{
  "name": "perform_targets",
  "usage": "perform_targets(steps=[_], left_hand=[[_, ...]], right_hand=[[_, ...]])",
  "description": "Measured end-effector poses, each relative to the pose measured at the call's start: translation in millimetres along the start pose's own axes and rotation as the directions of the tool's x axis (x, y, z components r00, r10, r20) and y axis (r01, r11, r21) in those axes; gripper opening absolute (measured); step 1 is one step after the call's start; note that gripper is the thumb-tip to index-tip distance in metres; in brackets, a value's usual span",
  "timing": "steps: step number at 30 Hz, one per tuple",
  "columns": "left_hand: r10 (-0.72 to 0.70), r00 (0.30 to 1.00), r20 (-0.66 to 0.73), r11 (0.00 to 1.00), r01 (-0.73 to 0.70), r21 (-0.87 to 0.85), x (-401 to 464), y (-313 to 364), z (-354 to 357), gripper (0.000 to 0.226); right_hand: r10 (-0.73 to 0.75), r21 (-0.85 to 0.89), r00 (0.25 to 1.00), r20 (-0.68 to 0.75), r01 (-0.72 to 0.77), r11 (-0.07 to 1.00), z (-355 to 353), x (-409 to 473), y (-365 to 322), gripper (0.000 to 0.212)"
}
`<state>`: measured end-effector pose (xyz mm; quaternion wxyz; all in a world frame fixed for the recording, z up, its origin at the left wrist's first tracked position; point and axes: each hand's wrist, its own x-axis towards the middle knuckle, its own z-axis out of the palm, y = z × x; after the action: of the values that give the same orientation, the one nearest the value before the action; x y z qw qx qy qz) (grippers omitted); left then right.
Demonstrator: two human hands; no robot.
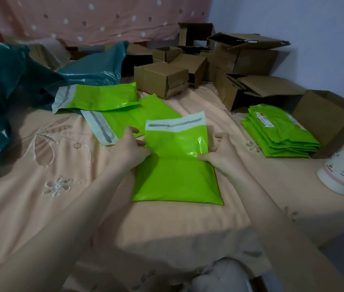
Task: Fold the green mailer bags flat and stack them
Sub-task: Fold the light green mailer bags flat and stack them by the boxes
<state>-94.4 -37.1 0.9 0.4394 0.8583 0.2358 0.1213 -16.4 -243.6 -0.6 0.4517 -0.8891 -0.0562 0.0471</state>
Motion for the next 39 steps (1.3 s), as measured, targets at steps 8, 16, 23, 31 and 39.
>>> perform_targets(steps=[8, 16, 23, 31, 39], left_hand=[[-0.120, 0.981, 0.154, 0.918, 0.168, -0.360, 3, -2, -5, 0.048], [-0.075, 0.989, 0.125, 0.885, 0.124, -0.449, 7, 1, -7, 0.020], [-0.162, 0.962, 0.221, 0.769, 0.264, -0.583, 21, 8, -12, 0.023], [-0.170, 0.962, 0.216, 0.638, 0.274, -0.719, 32, 4, -10, 0.020], [-0.079, 0.976, 0.203, 0.859, 0.170, -0.483, 30, 2, -5, 0.028]], right_hand=[[-0.081, 0.321, 0.997, 0.006, 0.075, 0.944, 3, -9, 3, 0.020], [-0.087, 0.320, 0.993, -0.082, 0.109, 0.941, 5, 1, -6, 0.013], [-0.042, 0.336, 0.999, 0.025, 0.031, 0.941, -1, 13, -18, 0.020], [0.083, 0.620, 0.992, 0.095, -0.125, 0.775, -2, 19, -22, 0.027], [0.138, 0.554, 0.990, -0.005, -0.113, 0.825, -2, 14, -22, 0.015]])
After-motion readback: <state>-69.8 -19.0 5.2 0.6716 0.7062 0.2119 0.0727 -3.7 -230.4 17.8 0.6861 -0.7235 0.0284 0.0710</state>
